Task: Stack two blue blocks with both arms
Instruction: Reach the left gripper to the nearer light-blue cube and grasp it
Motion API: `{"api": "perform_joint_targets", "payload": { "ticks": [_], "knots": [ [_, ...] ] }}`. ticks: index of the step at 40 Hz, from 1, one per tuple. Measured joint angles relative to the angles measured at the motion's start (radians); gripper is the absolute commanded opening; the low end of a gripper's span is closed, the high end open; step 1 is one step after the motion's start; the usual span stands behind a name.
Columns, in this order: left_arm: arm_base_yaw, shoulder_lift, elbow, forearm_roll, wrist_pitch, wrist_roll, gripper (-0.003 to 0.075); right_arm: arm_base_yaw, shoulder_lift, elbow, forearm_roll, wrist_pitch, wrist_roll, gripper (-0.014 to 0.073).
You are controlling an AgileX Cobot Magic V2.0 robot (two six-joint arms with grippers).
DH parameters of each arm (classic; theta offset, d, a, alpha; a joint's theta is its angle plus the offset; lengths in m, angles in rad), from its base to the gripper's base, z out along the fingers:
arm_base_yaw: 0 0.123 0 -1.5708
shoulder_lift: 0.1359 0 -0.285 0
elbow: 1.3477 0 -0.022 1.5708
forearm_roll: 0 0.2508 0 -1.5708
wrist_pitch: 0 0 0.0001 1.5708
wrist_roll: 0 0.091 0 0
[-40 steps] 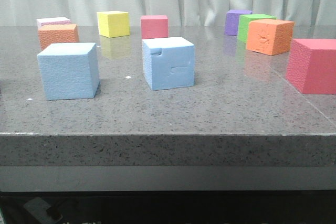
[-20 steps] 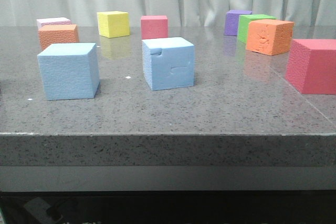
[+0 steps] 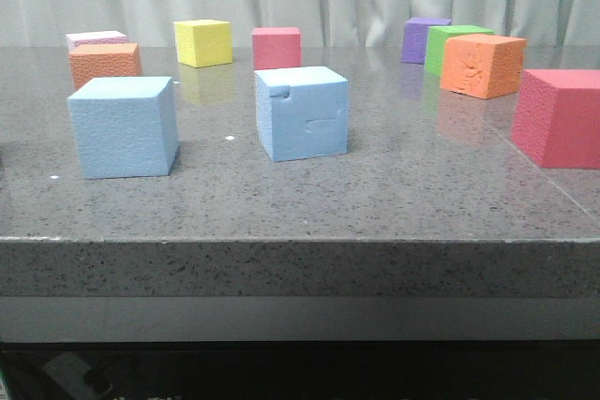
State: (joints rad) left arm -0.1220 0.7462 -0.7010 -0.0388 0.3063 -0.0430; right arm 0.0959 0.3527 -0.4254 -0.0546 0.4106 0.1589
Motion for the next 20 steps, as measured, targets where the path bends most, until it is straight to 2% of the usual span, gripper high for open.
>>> {"api": "perform_joint_targets", "payload": {
  "ticks": [11,20],
  "knots": [
    [-0.19,0.252,-0.182,-0.047,0.195,0.0,0.0691,0.0,0.0,0.0,-0.002,-0.001,-0.002,-0.0069],
    [-0.338,0.448,-0.327,-0.082,0.296,0.0,0.0691,0.0,0.0,0.0,-0.002,-0.001,-0.002,-0.0069]
  ]
}}
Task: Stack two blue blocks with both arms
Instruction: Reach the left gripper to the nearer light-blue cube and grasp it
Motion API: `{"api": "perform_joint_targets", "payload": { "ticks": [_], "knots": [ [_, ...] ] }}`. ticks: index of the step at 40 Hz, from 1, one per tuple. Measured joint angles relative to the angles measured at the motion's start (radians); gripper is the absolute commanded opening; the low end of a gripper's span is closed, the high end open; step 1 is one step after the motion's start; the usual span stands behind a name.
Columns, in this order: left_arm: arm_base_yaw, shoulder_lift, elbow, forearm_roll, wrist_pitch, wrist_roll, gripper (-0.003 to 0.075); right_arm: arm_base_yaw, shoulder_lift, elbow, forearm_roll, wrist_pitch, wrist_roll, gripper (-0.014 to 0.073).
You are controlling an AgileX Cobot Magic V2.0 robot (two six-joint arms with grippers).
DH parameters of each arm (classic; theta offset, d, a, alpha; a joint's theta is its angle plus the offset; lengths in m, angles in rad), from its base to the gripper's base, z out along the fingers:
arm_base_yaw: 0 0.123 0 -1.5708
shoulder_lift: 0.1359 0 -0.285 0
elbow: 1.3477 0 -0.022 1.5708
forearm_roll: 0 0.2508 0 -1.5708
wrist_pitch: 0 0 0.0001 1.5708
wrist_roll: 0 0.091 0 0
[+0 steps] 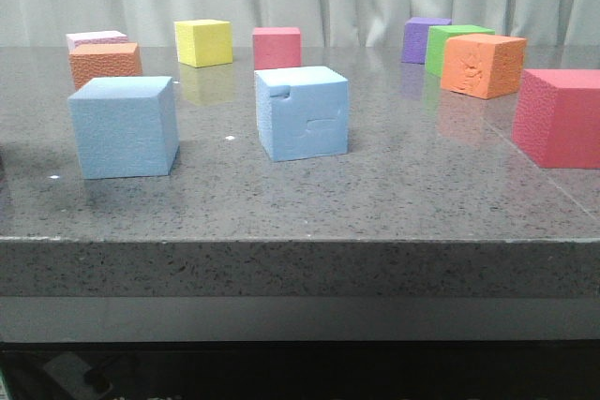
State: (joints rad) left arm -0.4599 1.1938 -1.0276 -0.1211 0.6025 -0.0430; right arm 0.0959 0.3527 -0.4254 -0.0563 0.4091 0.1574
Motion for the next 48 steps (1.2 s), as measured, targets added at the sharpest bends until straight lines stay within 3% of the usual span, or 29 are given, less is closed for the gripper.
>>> {"api": "perform_joint_targets", "payload": {
  "ticks": [16,28,48],
  "knots": [
    [-0.047,0.27,-0.292,0.015,0.329,-0.126,0.0655,0.0,0.0,0.0,0.0,-0.001,0.0,-0.0069],
    [-0.047,0.328,-0.338,0.148,0.414,-0.294,0.0589,0.0,0.0,0.0,0.0,-0.001,0.0,-0.0069],
    [-0.047,0.431,-0.338,0.098,0.402,-0.316,0.0589,0.0,0.0,0.0,0.005,-0.001,0.0,-0.0069]
  ]
}}
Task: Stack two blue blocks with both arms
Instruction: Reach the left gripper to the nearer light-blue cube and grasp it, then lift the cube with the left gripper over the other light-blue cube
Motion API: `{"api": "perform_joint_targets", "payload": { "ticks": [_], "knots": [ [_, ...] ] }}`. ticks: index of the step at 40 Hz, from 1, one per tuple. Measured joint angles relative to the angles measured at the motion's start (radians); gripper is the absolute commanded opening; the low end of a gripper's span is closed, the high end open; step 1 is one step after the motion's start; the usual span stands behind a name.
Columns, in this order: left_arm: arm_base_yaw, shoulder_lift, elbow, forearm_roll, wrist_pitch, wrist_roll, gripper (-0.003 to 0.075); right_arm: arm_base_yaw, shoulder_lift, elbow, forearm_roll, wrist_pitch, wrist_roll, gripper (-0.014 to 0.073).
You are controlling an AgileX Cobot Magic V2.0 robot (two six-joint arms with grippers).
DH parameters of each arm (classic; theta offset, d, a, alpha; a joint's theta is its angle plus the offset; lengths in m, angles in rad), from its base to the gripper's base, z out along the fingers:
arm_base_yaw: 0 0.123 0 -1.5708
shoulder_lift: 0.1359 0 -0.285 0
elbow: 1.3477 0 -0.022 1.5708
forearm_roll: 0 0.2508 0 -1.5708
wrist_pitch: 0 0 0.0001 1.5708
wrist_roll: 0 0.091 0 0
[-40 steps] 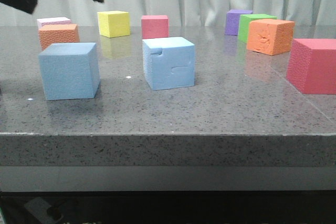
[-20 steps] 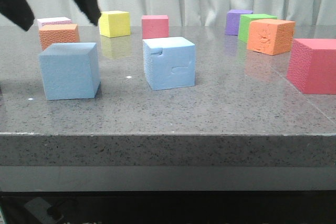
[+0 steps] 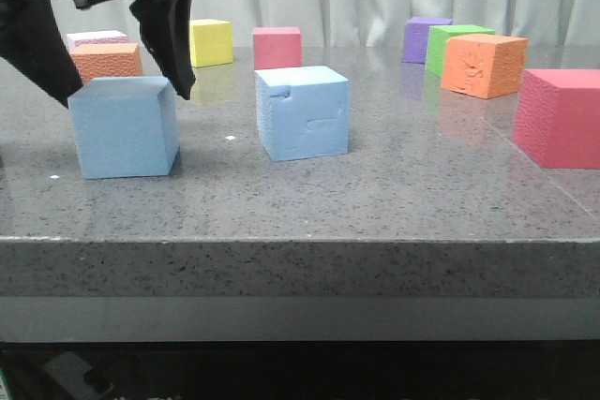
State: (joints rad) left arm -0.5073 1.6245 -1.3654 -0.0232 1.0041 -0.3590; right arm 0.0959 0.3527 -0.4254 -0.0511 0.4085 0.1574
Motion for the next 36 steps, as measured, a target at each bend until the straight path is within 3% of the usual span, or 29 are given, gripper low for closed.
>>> {"api": "perform_joint_targets", "payload": {
  "ticks": [9,22,36],
  "knots": [
    [0.0,0.025,0.0,-0.002,0.0,0.0,0.0571,0.0,0.0,0.0,0.0,0.0,0.0,-0.0069],
    [0.0,0.025,-0.042,-0.002,0.02,0.0,0.0349,0.0,0.0,0.0,0.001,0.0,0.0,-0.0069],
    [0.0,0.025,-0.09,-0.002,0.077,0.011,0.0344,0.0,0.0,0.0,0.001,0.0,0.0,-0.0069]
  ]
}}
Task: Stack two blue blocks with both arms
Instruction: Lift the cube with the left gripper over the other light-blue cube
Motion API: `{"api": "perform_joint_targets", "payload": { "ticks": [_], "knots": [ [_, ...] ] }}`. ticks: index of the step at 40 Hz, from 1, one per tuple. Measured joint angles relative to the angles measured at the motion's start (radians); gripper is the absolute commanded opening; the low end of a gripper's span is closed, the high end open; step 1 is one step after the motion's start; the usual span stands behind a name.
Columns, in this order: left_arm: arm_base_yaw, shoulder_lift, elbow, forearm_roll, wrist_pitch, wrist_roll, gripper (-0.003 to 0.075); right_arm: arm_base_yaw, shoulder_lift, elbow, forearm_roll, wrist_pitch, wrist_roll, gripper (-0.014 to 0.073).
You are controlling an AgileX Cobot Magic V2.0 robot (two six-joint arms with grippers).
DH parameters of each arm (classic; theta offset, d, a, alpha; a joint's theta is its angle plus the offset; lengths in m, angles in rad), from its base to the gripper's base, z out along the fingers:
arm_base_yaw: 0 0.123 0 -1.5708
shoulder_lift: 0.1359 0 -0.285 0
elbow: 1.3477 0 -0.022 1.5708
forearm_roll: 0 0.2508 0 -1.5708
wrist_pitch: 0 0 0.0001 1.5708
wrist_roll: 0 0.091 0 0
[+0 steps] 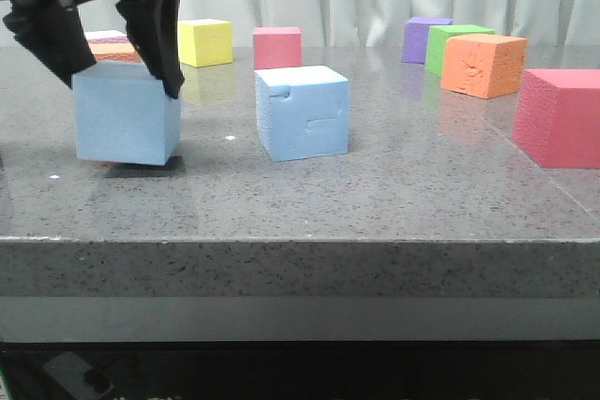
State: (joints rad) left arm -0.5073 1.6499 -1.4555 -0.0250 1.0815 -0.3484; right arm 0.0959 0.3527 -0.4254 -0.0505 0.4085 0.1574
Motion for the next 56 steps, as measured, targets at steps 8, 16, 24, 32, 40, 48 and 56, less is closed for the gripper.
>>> {"api": "perform_joint_targets", "payload": {
  "ticks": [8,16,24,32,40,48,56],
  "knots": [
    [0.0,0.0,-0.128,0.0,0.062,0.047,0.0344,0.0,0.0,0.0,0.0,0.0,0.0,-0.0069],
    [0.0,0.01,-0.249,-0.02,0.118,0.075,0.0344,0.0,0.0,0.0,0.002,0.0,0.0,-0.0069],
    [-0.044,0.105,-0.378,-0.03,0.168,0.095,0.0344,0.0,0.0,0.0,0.002,0.0,0.0,-0.0069],
    [-0.119,0.207,-0.517,-0.036,0.17,0.109,0.0344,0.0,0.0,0.0,0.002,0.0,0.0,-0.0069],
    [-0.167,0.25,-0.585,-0.041,0.17,0.111,0.0346,0.0,0.0,0.0,0.002,0.0,0.0,-0.0069],
    [-0.171,0.274,-0.589,-0.043,0.174,0.111,0.0346,0.0,0.0,0.0,0.002,0.0,0.0,-0.0069],
    [-0.171,0.276,-0.589,-0.055,0.174,0.111,0.0346,0.0,0.0,0.0,0.002,0.0,0.0,-0.0069]
  ]
}}
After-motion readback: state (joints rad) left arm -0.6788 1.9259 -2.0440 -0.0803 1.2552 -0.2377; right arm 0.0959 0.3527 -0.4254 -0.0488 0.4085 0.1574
